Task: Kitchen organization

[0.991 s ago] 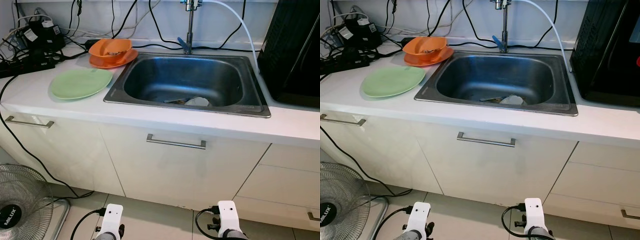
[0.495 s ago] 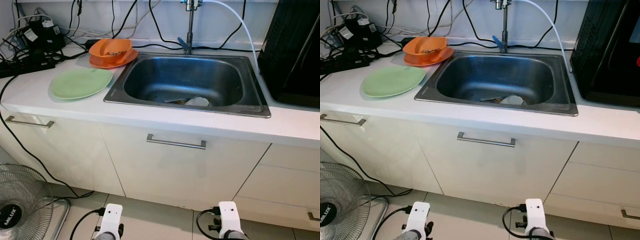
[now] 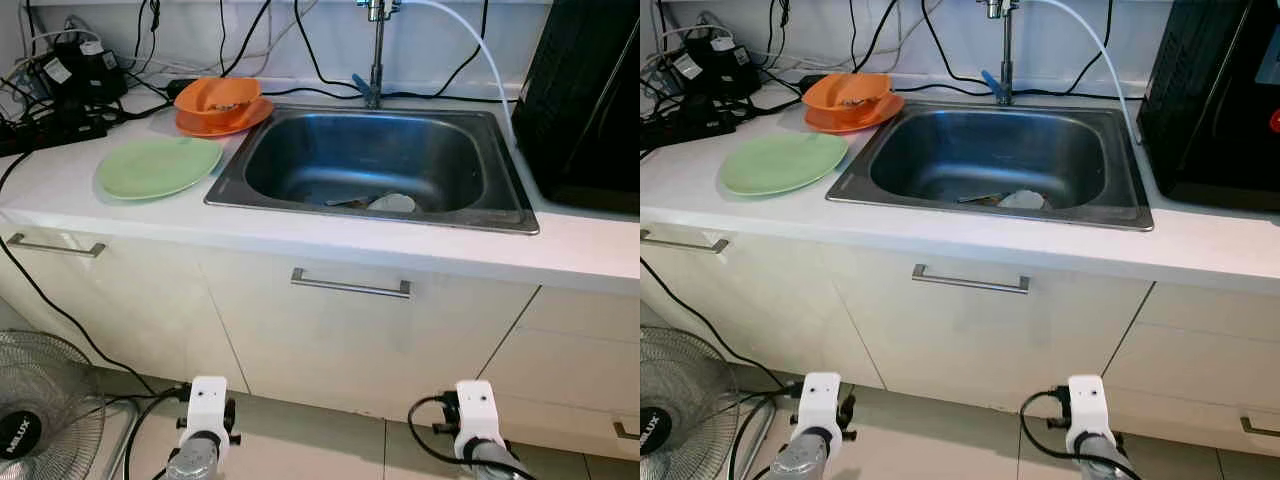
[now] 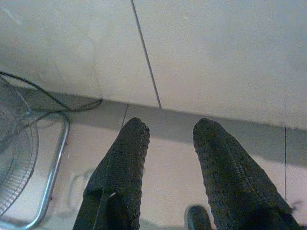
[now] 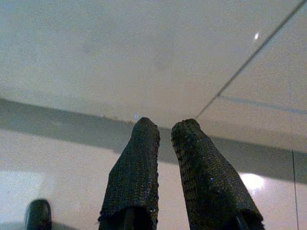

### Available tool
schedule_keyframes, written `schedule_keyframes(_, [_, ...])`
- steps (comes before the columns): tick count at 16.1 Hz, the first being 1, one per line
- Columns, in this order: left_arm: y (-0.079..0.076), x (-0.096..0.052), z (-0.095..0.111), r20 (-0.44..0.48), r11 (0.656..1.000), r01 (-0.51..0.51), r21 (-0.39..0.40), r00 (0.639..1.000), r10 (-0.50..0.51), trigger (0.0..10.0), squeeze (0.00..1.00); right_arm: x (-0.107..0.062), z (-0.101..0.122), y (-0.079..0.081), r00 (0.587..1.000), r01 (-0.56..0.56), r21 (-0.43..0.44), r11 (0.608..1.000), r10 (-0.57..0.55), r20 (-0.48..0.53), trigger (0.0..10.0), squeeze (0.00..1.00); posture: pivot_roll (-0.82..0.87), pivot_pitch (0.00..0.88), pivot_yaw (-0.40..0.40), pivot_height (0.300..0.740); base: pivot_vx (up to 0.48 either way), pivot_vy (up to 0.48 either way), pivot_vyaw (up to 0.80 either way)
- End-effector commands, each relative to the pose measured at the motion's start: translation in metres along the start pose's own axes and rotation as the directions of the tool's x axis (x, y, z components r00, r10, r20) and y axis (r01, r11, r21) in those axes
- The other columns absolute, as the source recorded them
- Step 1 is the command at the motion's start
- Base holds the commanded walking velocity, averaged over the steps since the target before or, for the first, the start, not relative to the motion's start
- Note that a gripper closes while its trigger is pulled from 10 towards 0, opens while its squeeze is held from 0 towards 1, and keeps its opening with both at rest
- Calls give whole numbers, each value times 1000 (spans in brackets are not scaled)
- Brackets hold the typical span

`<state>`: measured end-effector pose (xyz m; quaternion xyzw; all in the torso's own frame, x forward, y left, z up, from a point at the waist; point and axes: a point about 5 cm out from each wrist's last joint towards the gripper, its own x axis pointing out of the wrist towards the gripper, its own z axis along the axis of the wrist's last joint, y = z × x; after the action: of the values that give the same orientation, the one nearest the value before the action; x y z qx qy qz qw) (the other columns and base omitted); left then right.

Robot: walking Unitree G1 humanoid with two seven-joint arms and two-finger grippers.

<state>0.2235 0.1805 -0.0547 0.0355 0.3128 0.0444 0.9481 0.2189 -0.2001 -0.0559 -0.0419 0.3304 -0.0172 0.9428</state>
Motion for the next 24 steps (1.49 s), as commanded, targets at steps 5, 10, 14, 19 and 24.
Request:
schedule_keyframes(5, [3,0,12,105,1000,-11,2,994,11,10000,0,5,30,9,984,-32,-28,999,37,173,10000,0,31,0,69,740,0,0,0])
schedule_keyframes(10, [8,1,42,286,999,-35,-27,957,41,10000,0,2,68,5,918,-15,-54,998,35,396,10000,0,28,0,65,740,0,0,0])
schedule_keyframes(14, [8,-1,80,464,998,-40,-39,884,54,10000,0,-7,108,3,806,11,-38,999,14,592,10000,0,28,0,64,740,0,0,0])
schedule_keyframes(19, [-1,-15,119,641,1000,-22,-18,767,29,10000,0,-34,141,-3,673,41,-38,998,0,739,10000,0,14,0,65,740,0,0,0])
schedule_keyframes(24, [4,-35,116,681,998,-52,-22,730,53,10000,0,-62,116,-18,696,119,0,993,-83,714,10000,0,-1,12,66,740,0,0,0])
